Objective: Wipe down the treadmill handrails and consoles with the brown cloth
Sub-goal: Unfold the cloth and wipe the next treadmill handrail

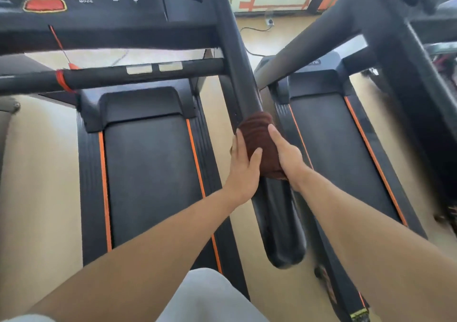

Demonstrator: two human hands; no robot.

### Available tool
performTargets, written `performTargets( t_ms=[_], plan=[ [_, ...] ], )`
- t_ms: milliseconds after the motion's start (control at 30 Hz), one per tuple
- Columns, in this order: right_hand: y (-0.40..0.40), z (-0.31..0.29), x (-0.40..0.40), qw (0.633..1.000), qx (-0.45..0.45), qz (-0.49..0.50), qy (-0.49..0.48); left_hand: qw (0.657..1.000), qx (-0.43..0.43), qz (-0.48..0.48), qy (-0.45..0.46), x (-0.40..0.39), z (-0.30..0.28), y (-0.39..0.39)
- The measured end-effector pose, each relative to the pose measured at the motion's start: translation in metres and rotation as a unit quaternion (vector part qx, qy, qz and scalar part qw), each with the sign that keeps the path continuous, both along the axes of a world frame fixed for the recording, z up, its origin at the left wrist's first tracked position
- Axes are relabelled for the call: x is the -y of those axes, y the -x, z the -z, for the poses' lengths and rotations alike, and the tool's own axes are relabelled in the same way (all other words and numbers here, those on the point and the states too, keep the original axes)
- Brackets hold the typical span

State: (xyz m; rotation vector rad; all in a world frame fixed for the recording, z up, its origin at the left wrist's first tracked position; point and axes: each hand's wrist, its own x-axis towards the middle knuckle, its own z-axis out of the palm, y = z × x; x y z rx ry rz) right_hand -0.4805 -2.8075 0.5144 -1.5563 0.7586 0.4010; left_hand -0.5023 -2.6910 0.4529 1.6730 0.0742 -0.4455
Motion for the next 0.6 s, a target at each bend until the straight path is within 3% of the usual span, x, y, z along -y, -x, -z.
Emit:
performTargets(
  t_ms=[367, 600],
  plan=[
    [0.194, 0.022, 0.038, 0.997, 0.011, 0.005, -0.073, 0.999, -0.017, -0.04, -0.004, 0.039, -0.011, 0.194],
    [0.263, 0.041, 0.042, 0.996, 0.074, 0.035, -0.045, 0.99, -0.099, -0.032, -0.09, 0.044, -0.022, 0.255]
  ],
)
